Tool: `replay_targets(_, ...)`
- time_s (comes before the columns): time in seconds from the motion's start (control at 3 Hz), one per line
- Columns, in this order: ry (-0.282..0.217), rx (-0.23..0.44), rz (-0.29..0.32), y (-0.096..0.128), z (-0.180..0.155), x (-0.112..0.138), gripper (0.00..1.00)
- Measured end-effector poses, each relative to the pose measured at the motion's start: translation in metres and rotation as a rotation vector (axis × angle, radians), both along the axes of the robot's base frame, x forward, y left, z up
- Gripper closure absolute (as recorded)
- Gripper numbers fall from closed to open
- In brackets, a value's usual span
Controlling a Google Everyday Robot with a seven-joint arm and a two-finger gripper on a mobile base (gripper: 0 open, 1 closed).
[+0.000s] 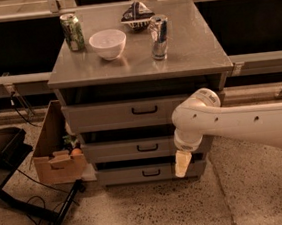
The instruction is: Open middle drawer
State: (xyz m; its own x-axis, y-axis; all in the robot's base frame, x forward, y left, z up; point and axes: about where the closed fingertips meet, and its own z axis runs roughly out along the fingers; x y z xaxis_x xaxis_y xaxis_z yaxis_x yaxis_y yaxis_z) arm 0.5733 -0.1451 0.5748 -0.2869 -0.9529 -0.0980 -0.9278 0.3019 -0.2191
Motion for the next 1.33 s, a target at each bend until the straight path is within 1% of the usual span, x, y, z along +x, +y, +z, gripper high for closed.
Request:
replay_targets(0.33,0.000,0.000,0.000,0.000,0.000,0.000,0.00)
replay_targets(0.67,-0.017,-0.029,0.009,0.003,-0.010,0.002,0.00)
replay_targets(1.0,-0.040,-0.079,0.019,-0.004,-0.043,0.020,0.00)
replay_targets(1.33,-0.065,-0.126,0.040,-0.020,-0.075,0.048,0.00)
